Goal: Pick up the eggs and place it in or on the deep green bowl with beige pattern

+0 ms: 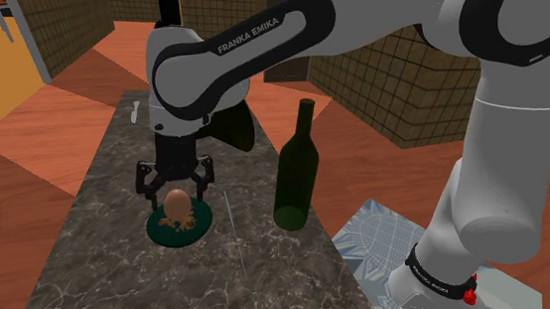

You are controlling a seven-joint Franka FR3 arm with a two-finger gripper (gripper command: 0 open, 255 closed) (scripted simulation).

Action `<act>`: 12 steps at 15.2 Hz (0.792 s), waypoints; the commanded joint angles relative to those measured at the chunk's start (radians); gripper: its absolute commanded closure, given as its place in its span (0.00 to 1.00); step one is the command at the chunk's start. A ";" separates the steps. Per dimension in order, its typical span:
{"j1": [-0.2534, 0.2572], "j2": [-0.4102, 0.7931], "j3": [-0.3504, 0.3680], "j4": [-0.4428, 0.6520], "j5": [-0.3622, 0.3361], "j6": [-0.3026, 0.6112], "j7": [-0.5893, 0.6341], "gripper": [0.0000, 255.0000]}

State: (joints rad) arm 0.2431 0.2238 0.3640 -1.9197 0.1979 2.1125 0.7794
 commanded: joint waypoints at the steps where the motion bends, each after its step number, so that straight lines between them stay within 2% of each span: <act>1: -0.005 -0.013 -0.002 0.017 0.002 -0.031 -0.001 0.00; 4: -0.018 -0.043 -0.007 0.073 0.006 -0.118 -0.004 0.00; 12: -0.018 -0.043 -0.007 0.073 0.006 -0.118 -0.004 0.00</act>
